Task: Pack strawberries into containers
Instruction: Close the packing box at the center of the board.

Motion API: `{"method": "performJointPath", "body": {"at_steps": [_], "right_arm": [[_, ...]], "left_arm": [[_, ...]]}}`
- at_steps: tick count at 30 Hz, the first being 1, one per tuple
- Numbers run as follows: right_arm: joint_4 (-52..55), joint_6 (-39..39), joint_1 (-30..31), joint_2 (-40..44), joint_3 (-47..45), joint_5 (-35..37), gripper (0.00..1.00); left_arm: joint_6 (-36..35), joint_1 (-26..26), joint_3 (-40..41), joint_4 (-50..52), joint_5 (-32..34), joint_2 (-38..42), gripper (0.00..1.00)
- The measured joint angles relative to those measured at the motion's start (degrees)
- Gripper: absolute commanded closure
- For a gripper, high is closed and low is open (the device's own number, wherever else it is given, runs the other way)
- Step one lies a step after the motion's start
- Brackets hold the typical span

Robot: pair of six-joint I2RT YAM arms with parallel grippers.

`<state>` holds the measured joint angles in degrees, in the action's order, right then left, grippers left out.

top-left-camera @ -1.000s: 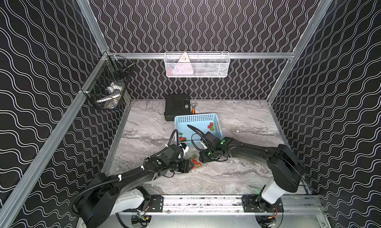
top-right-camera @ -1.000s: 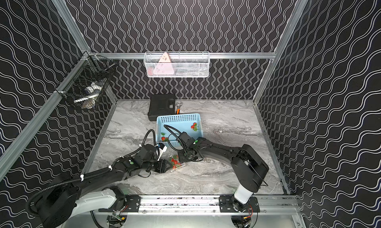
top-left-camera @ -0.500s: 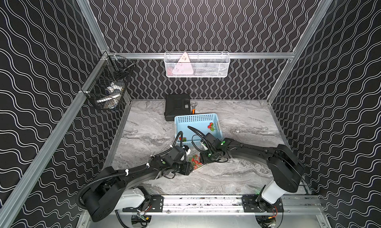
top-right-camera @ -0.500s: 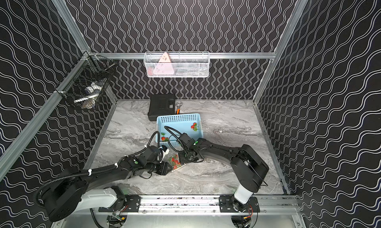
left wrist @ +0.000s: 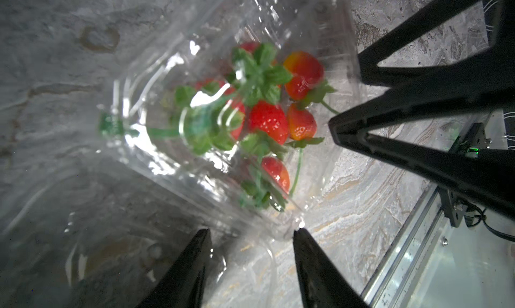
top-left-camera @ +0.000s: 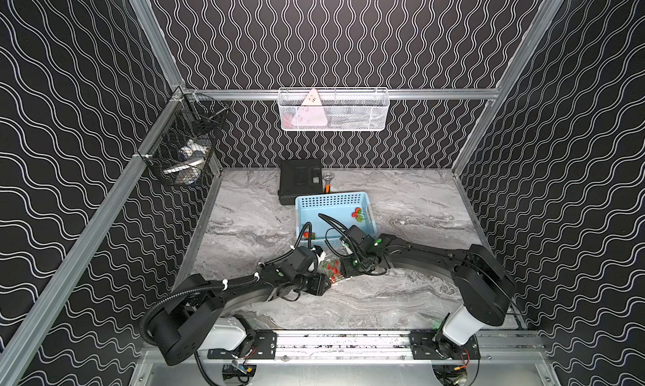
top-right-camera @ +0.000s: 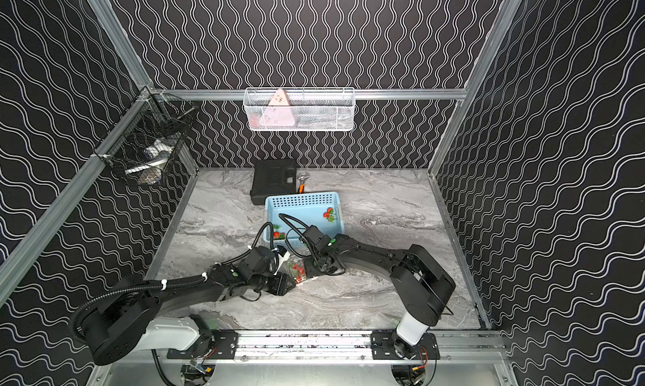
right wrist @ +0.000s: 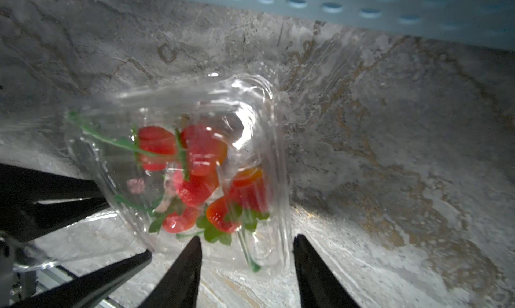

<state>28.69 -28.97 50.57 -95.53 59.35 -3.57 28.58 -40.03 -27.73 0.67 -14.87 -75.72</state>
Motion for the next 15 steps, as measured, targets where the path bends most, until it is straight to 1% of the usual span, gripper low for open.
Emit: {"method": "performJointPath", "body": {"at_steps": [3, 9, 15], "right_arm": [[-0.33, -0.02, -0.02, 0.48, 0.00, -0.28, 0.46], [-2.38, 0.02, -0.83, 0.55, -0.74, -2.60, 0.45], [-4.50, 0.09, -3.50, 1.09, -1.60, -4.92, 0.44]], "left_arm": [[-0.15, 0.79, -0.83, 1.44, 1.14, 1.14, 0.47], [-0.17, 2.69, -1.88, 1.57, 1.05, 1.22, 0.47], [-0.24, 3.98, -3.21, 1.62, 0.31, 1.66, 0.47]]}}
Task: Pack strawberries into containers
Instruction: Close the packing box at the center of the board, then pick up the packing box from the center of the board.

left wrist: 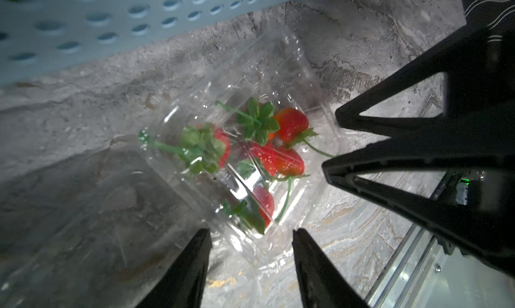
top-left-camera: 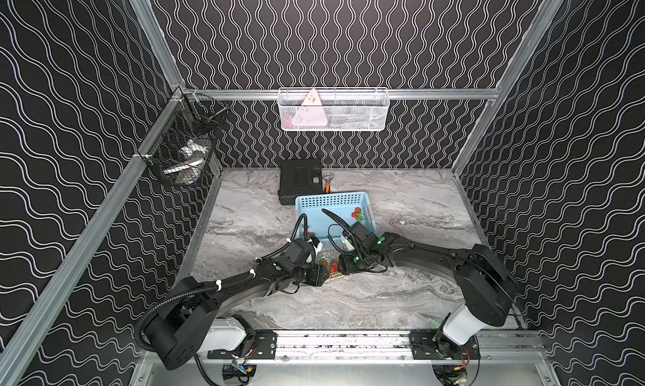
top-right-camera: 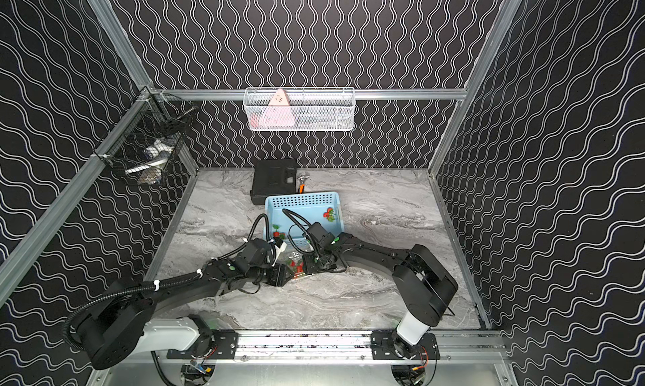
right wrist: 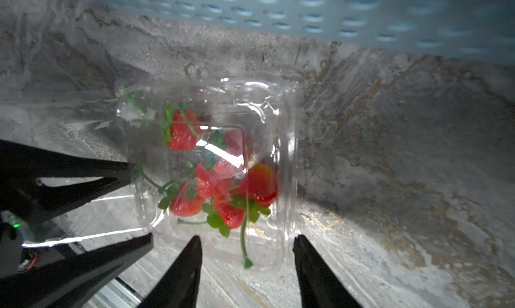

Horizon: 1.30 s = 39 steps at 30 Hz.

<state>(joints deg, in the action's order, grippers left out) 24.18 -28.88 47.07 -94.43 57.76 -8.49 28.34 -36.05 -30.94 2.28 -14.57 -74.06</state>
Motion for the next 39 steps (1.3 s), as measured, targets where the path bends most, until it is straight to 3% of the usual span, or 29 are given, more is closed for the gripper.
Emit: {"method": "performJointPath", "body": {"at_steps": [8, 22, 39], "right_arm": [[-4.42, 0.02, -6.01, 1.16, -2.56, -5.70, 0.42], [-10.99, 1.73, -6.80, -3.93, -3.28, -14.49, 0.45], [-11.10, 1.03, -8.46, 4.15, -5.40, -15.21, 0.48]], "left_arm": [[-0.09, 2.23, -0.33, -0.17, -0.94, 0.94, 0.47], [0.26, 2.86, -0.66, -3.19, -3.39, -3.93, 0.47], [0.72, 2.51, -3.87, -3.80, -4.94, -4.26, 0.47]]}}
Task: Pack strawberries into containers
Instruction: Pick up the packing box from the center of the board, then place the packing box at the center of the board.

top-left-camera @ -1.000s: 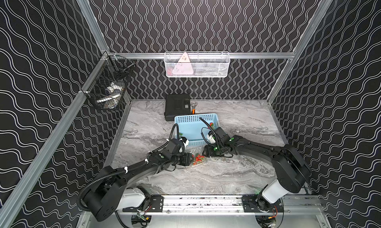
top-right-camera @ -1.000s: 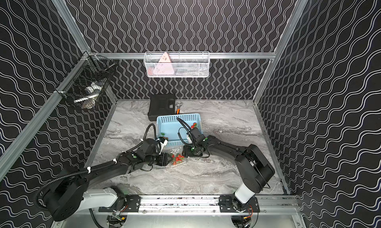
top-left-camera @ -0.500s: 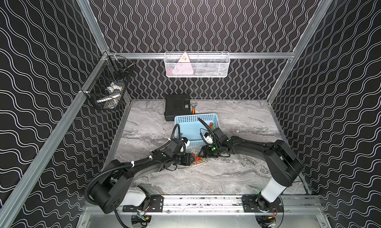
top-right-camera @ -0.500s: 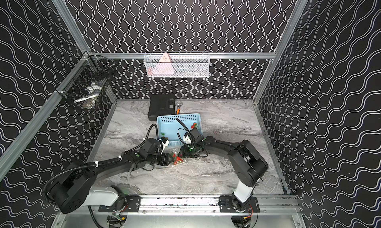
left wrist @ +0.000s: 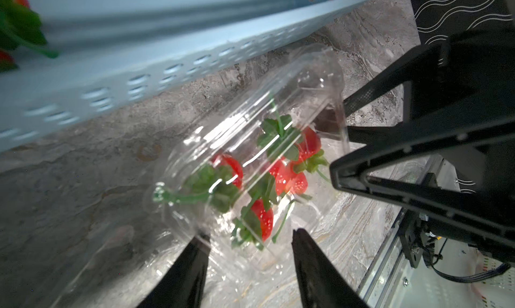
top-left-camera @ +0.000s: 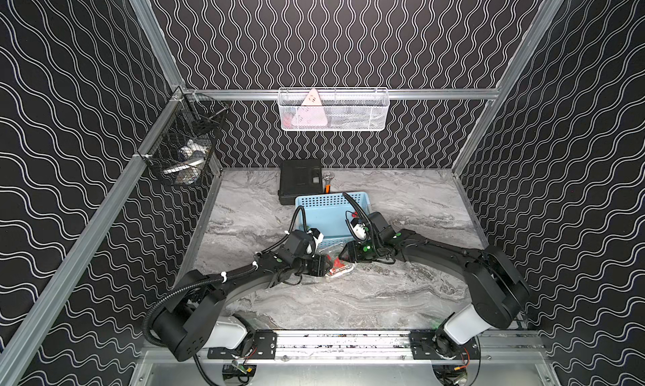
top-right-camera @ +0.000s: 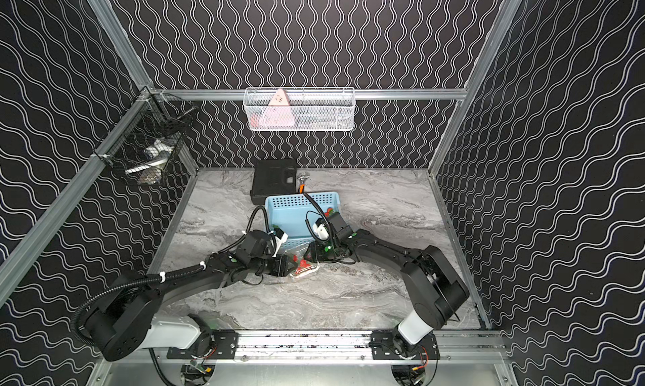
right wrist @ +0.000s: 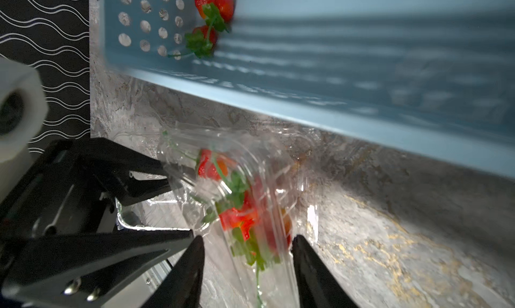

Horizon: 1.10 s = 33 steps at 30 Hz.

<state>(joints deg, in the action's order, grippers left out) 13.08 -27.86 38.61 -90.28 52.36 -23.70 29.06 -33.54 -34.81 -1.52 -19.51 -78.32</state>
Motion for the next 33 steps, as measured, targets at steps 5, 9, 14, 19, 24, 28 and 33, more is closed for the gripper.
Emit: {"method": "performJointPath", "body": {"at_steps": [5, 9, 14, 19, 24, 28, 33], "right_arm": [[1.64, -1.25, -1.33, 4.74, -3.15, 0.85, 0.48], [3.67, -1.70, -3.82, 8.39, -6.80, 1.66, 0.48], [6.05, -2.16, -8.96, 13.75, -10.97, 2.43, 0.48], [8.61, -2.32, -16.44, 18.08, -13.38, 2.75, 0.48], [10.16, -1.68, -20.61, 20.22, -15.06, 1.86, 0.48], [10.67, -1.64, -23.47, 21.92, -15.58, 0.22, 0.48], [12.85, -1.01, -26.14, 23.02, -15.50, 0.52, 0.48]], "left_arm": [[-0.02, -3.72, -4.81, -0.26, 0.81, -3.98, 0.47], [0.94, -7.30, -8.44, -1.60, 0.76, -10.80, 0.47], [0.96, -10.12, -13.68, -3.50, -0.17, -17.81, 0.47], [0.83, -12.09, -20.15, -4.48, -1.36, -23.26, 0.47], [0.55, -13.29, -25.29, -4.13, -1.70, -25.97, 0.47], [-0.22, -13.73, -28.24, -3.37, -1.64, -27.28, 0.47], [-0.68, -14.69, -32.50, -2.69, -1.53, -30.69, 0.47]]}}
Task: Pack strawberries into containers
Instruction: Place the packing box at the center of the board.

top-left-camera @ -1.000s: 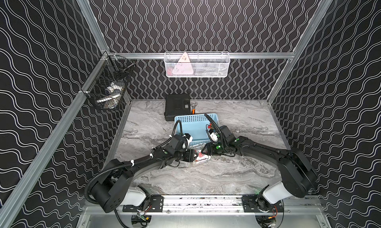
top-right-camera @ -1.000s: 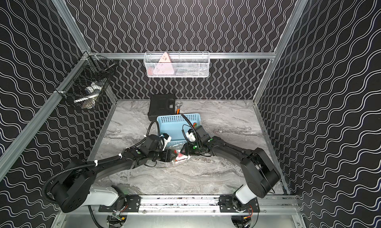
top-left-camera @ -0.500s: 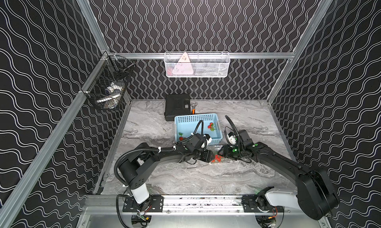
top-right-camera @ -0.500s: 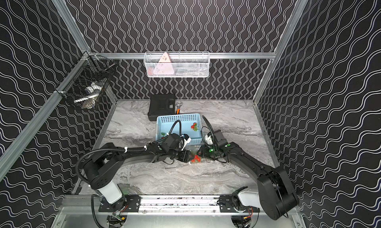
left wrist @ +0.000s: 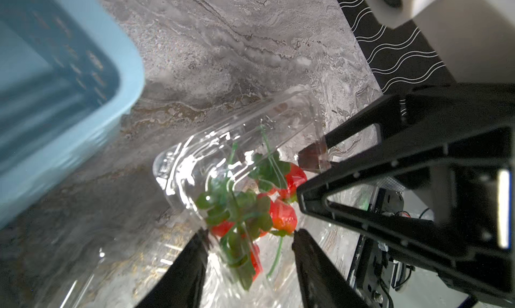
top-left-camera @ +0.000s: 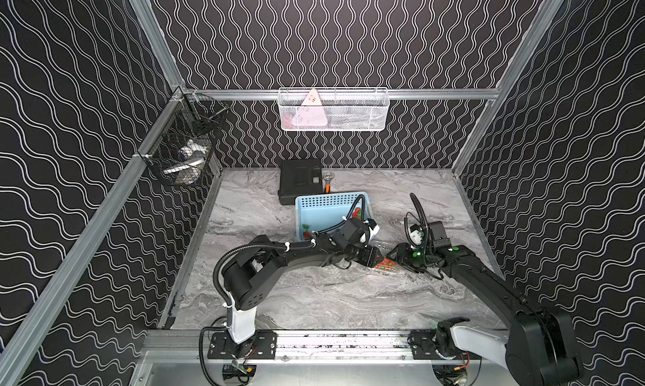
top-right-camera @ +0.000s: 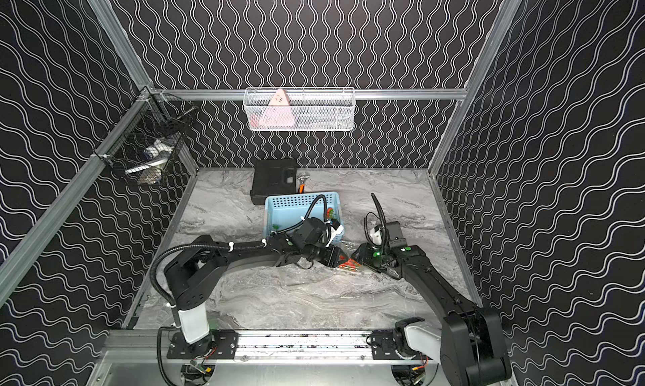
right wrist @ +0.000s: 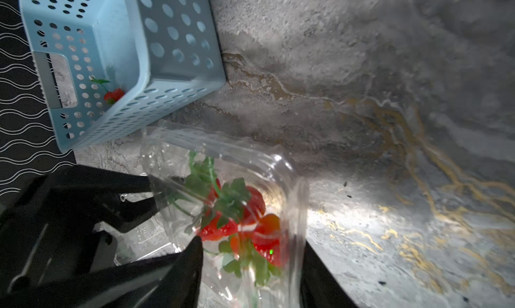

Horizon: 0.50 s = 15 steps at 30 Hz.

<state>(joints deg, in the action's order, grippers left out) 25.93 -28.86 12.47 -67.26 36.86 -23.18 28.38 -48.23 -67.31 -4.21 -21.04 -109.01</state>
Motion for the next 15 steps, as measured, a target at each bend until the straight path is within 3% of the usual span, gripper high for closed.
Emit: {"method": "performJointPath", "body": {"at_steps": [8, 15], "right_arm": [[0.48, 1.25, -5.68, -2.14, -0.52, 0.17, 0.48], [0.48, 1.95, -9.94, -2.40, -0.48, 1.49, 0.44]], "left_arm": [[0.02, -0.59, -4.74, -0.28, -2.43, -7.06, 0.46], [-0.02, -1.79, -7.06, -0.74, -4.17, -8.85, 0.39]]}}
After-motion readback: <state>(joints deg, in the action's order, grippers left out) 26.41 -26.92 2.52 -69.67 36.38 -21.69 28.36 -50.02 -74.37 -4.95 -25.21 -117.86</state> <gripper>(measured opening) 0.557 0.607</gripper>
